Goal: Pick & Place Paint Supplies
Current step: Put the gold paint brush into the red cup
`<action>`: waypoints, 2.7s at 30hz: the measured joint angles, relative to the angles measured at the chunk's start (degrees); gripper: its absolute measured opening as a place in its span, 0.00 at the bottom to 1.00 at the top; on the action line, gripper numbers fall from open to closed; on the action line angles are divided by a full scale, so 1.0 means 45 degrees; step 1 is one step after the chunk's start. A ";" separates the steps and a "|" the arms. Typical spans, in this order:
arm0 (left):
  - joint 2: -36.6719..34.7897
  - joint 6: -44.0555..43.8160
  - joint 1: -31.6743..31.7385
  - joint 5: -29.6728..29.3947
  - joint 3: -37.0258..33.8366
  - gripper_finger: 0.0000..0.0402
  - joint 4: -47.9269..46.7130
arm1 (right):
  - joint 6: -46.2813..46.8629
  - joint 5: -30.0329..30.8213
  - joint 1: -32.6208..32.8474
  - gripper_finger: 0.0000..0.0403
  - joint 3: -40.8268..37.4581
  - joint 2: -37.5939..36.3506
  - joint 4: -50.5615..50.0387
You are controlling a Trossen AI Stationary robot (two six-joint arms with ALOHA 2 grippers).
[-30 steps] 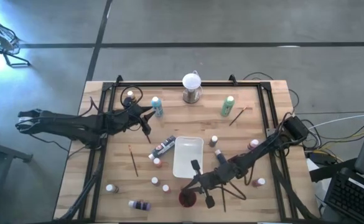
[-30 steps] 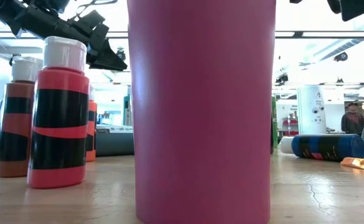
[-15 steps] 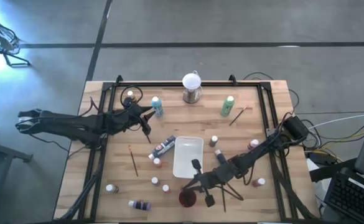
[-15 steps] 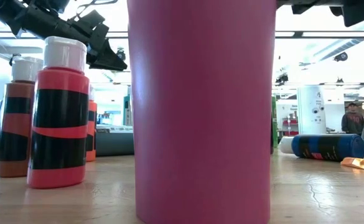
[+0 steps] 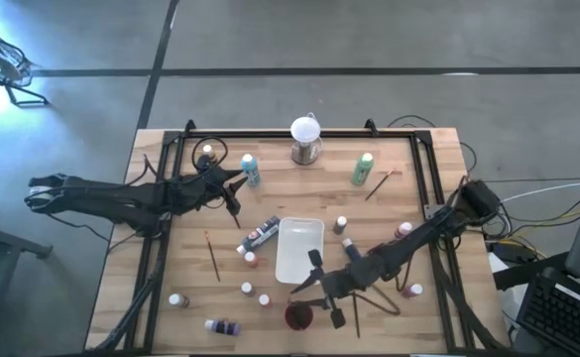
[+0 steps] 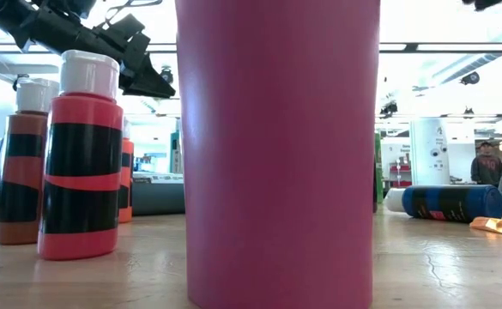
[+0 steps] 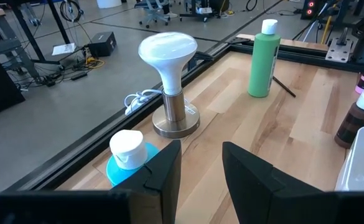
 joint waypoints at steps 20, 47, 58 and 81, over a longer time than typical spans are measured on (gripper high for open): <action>0.0002 0.0005 0.0002 -0.0003 0.0000 0.31 -0.0039 | -0.5273 0.1121 -0.0209 0.45 -0.0037 -0.4725 -0.2801; 0.0002 0.0003 0.0003 -0.0005 0.0000 0.31 -0.0037 | -1.3387 0.6676 -0.1264 0.26 -0.0042 -0.5343 -0.3267; 0.0000 0.0001 0.0000 -0.0003 0.0000 0.31 -0.0031 | -1.1587 0.5176 -0.2913 0.21 -0.0047 -0.5138 -0.3397; 0.0005 0.0001 -0.0002 -0.0001 0.0000 0.31 -0.0034 | -0.9498 0.5014 -0.4080 0.09 -0.0047 -0.5065 -0.3993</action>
